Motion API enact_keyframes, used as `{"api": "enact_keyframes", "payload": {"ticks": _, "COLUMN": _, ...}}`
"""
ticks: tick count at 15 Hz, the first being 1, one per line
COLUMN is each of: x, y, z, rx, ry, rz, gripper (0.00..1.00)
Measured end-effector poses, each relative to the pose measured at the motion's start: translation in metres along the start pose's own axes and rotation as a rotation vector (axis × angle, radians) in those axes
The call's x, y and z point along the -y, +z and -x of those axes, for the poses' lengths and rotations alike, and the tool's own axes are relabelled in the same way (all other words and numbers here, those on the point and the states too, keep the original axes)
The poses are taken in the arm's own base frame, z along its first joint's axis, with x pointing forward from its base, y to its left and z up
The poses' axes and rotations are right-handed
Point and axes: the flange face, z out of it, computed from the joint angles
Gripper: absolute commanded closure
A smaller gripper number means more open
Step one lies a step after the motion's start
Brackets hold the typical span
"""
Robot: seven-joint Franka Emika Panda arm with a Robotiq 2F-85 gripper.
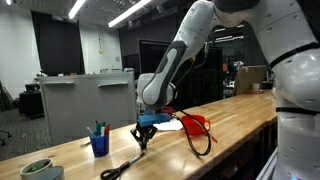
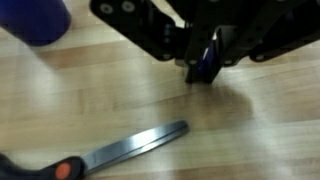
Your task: Bring the blue sharpie closer to the cup
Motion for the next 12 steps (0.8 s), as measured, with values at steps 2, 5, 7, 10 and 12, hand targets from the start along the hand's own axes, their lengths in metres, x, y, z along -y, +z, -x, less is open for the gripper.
{"api": "enact_keyframes", "payload": {"ticks": 2, "x": 0.009, "y": 0.001, "z": 0.007, "rx": 0.009, "ry": -0.045, "rz": -0.012, "gripper": 0.97}}
{"api": "enact_keyframes", "payload": {"ticks": 5, "x": 0.017, "y": 0.001, "z": 0.012, "rx": 0.016, "ry": -0.087, "rz": -0.021, "gripper": 0.63}}
{"api": "enact_keyframes", "payload": {"ticks": 7, "x": 0.018, "y": 0.001, "z": 0.013, "rx": 0.017, "ry": -0.104, "rz": -0.022, "gripper": 0.60}}
{"api": "enact_keyframes", "payload": {"ticks": 10, "x": 0.020, "y": 0.001, "z": 0.014, "rx": 0.017, "ry": -0.120, "rz": -0.024, "gripper": 0.42}}
{"api": "enact_keyframes", "payload": {"ticks": 12, "x": 0.023, "y": 0.001, "z": 0.016, "rx": 0.018, "ry": -0.138, "rz": -0.025, "gripper": 0.27}}
